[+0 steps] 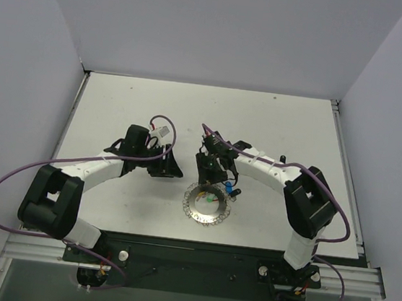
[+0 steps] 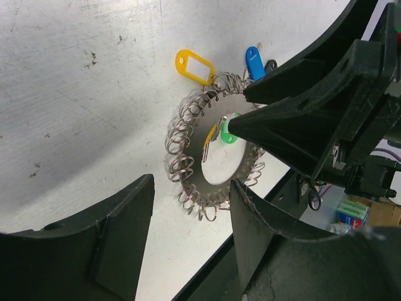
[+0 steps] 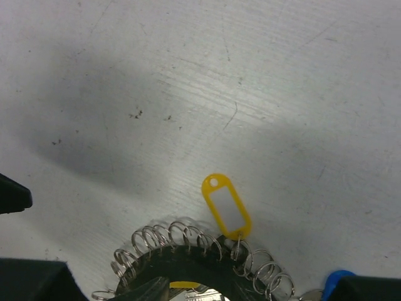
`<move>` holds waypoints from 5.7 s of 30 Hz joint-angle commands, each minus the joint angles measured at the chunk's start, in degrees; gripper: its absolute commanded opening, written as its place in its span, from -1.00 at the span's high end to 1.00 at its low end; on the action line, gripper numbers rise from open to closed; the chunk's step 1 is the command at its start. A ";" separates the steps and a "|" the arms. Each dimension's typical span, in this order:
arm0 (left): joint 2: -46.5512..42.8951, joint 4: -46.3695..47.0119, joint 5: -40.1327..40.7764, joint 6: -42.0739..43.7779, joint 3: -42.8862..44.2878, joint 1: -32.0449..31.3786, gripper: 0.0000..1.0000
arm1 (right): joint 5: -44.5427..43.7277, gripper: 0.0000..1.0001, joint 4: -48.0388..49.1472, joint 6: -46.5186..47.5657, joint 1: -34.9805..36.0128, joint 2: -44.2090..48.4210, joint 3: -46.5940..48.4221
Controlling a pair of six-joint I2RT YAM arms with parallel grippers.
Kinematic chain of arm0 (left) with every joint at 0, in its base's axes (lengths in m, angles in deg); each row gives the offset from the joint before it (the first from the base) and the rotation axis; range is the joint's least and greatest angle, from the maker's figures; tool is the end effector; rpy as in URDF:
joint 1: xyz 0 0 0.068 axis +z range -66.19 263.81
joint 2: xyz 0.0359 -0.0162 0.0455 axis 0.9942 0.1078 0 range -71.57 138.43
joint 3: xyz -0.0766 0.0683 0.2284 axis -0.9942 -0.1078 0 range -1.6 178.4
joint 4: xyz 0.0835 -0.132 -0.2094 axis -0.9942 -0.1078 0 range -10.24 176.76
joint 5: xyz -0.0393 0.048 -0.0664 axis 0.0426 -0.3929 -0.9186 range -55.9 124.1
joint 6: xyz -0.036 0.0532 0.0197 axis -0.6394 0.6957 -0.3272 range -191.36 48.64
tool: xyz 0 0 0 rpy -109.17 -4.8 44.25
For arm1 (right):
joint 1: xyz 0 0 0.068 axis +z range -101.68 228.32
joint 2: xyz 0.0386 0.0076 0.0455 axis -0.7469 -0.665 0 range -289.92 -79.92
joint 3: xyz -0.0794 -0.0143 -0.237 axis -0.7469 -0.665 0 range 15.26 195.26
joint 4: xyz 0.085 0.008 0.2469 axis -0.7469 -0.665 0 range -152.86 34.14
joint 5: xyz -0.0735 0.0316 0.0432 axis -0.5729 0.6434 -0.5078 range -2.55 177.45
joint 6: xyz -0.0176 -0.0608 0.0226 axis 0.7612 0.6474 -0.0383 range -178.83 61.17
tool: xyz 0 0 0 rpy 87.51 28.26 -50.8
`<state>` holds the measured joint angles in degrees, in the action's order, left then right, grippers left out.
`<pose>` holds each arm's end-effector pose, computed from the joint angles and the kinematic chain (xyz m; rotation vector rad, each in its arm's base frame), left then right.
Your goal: Put the keys on the keyring
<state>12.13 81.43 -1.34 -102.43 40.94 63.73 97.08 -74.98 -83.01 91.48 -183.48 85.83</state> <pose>0.2694 -0.1316 0.1516 0.0773 2.4966 -1.1412 0.2801 0.2749 0.1644 -0.5025 2.5515 0.6770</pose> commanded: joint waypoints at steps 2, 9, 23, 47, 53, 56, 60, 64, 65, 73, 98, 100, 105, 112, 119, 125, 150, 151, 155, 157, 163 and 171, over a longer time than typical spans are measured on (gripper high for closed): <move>-1.17 2.86 -1.56 -0.13 -0.27 0.30 -0.21 | -5.67 0.14 -4.61 -2.18 -0.35 3.90 -1.39; -1.44 3.30 -1.74 -0.31 -0.88 0.30 -0.21 | -7.25 0.13 -5.06 -1.74 -0.97 3.38 -2.10; -0.12 3.56 -1.91 -0.22 -0.53 0.30 -0.20 | -3.83 0.18 -2.51 0.80 -4.57 3.38 -5.61; -1.08 4.09 -3.23 0.48 0.52 0.30 -0.18 | 2.32 1.00 3.91 6.77 -5.28 6.09 -9.57; -3.19 6.64 -5.77 1.18 2.01 0.30 -0.18 | 8.64 1.00 3.03 11.61 -5.28 11.53 -8.52; -4.86 7.25 -6.83 1.89 3.68 0.21 -0.18 | 11.81 1.00 1.63 13.98 -5.28 13.30 -6.59; -7.67 9.71 -9.11 1.98 5.27 0.30 -0.18 | 17.17 1.00 0.84 16.36 -5.36 14.80 -4.30; -10.04 16.02 -13.42 0.75 5.27 0.30 -0.17 | 23.76 1.00 0.39 18.38 -5.36 16.29 -1.49; -11.01 17.35 -15.34 0.23 5.18 0.30 -0.16 | 26.03 1.00 0.13 19.17 -5.28 16.47 -0.18; -15.32 27.27 -27.47 -1.53 5.27 0.30 -0.13 | 37.56 1.00 -3.56 22.42 -5.54 19.54 6.60; -21.30 45.40 -39.09 -13.93 11.50 -2.50 -0.11 | 62.44 1.00 -14.99 24.45 -4.13 23.41 24.79; -20.95 45.40 -39.09 -13.93 11.77 -3.82 -0.08 | 62.27 1.00 -15.07 24.19 -3.78 23.59 25.15; -21.03 44.44 -37.51 -13.05 11.42 -7.34 0.03 | 62.00 1.00 -14.90 24.18 -3.17 24.38 25.15; -22.00 37.06 -33.91 -6.74 11.77 -10.77 0.10 | 61.48 1.00 -14.72 24.18 -2.99 25.61 25.06; -22.27 26.35 -31.53 0.48 13.53 -13.50 0.25 | 60.69 1.00 -14.46 24.18 -2.99 26.84 24.71; -22.62 25.80 -29.95 1.27 14.32 -14.46 0.55 | 60.16 1.00 -14.20 24.18 -2.99 27.19 24.01; -26.66 17.28 -19.68 6.37 13.80 -15.43 1.00 | 35.92 -0.71 -4.80 17.51 -5.10 36.24 15.14; -26.92 16.41 -18.97 6.72 13.71 -15.43 1.00 | 34.86 -0.73 -3.23 17.24 -5.36 36.94 14.43; -27.71 16.57 -16.86 7.60 12.65 -15.34 1.00 | 31.07 -0.84 0.21 15.92 -6.76 40.37 11.27; -28.06 16.75 -15.72 8.13 12.13 -15.26 1.00 | 29.84 -0.88 1.27 15.40 -7.29 41.08 10.13; -29.38 20.51 -13.34 8.83 9.93 -14.47 1.00 | 29.23 -0.89 2.68 15.31 -8.70 42.04 8.19; -29.83 24.22 -15.44 7.26 7.38 -11.83 1.00 | 19.56 -0.90 4.43 6.71 -19.15 41.26 3.63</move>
<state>-16.37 98.39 -15.68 -94.43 47.98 50.23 122.30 -74.74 -70.88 77.38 -142.00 91.47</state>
